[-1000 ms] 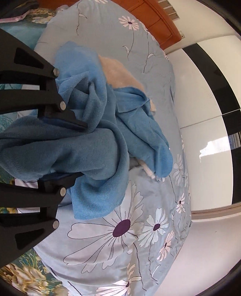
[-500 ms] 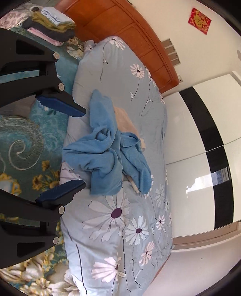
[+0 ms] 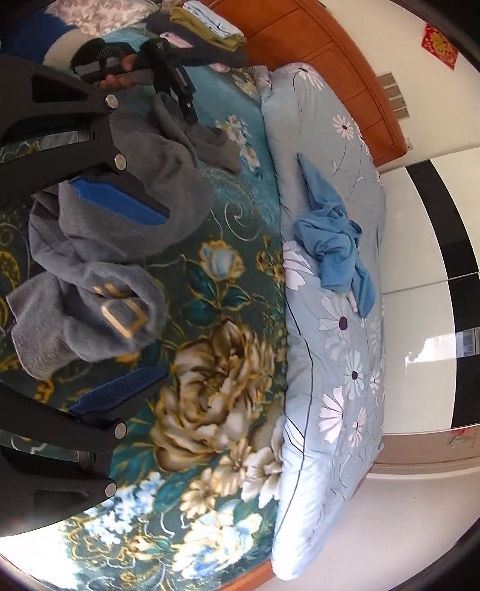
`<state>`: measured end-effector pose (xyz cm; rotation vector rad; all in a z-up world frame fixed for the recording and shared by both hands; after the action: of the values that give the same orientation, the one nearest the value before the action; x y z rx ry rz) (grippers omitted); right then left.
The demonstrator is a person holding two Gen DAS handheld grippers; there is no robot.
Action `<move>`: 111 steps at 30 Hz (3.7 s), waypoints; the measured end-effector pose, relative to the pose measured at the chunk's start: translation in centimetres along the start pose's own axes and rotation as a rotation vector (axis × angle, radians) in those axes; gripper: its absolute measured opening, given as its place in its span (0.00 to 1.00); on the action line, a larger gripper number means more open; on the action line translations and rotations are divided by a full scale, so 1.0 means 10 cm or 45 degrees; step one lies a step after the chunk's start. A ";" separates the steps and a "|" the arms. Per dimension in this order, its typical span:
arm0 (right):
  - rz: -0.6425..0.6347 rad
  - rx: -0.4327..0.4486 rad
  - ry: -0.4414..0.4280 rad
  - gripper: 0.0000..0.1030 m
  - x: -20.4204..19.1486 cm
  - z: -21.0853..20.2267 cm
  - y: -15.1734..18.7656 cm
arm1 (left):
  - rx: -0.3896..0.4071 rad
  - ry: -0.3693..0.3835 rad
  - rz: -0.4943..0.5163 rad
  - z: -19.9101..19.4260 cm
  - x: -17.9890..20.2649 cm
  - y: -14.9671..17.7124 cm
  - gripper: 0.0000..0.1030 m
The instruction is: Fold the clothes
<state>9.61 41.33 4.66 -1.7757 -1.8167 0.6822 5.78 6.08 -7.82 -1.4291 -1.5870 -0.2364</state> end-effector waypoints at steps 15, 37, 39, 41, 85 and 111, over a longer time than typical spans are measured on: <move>-0.108 0.018 -0.091 0.78 -0.51 0.18 0.02 | 0.073 -0.197 0.256 -0.30 0.45 -0.77 0.13; -0.059 -0.033 -0.089 0.78 -0.70 0.30 0.03 | 0.055 -0.170 0.128 -0.59 0.21 -0.73 0.63; -0.117 0.026 -0.097 0.78 -0.77 0.27 -0.15 | 0.059 -0.119 0.145 -0.66 0.31 -0.60 0.65; -0.179 0.034 -0.147 0.78 -0.87 0.34 -0.29 | 0.063 -0.070 0.153 -0.73 0.39 -0.47 0.68; 0.007 0.029 -0.343 0.22 -1.50 -0.27 -0.24 | 0.226 0.081 0.036 -1.97 0.23 0.34 0.76; 0.202 -0.154 -0.608 0.15 -1.34 0.18 0.63 | -0.141 0.395 -0.317 0.16 0.70 -0.21 0.77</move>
<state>13.42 28.06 -1.02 -1.9748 -2.0668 1.1624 4.14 11.24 -2.63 -1.2059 -1.5073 -0.6692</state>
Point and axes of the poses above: each gripper's, at about its wrist camera, not at the fingertips, and z roughly the way its jaws point, x to its right, y to its underside, the point moved 6 cm from there along z, roughly the way its jaws point, and after that the axes turned 15 degrees about y, right-handed, at the moved point
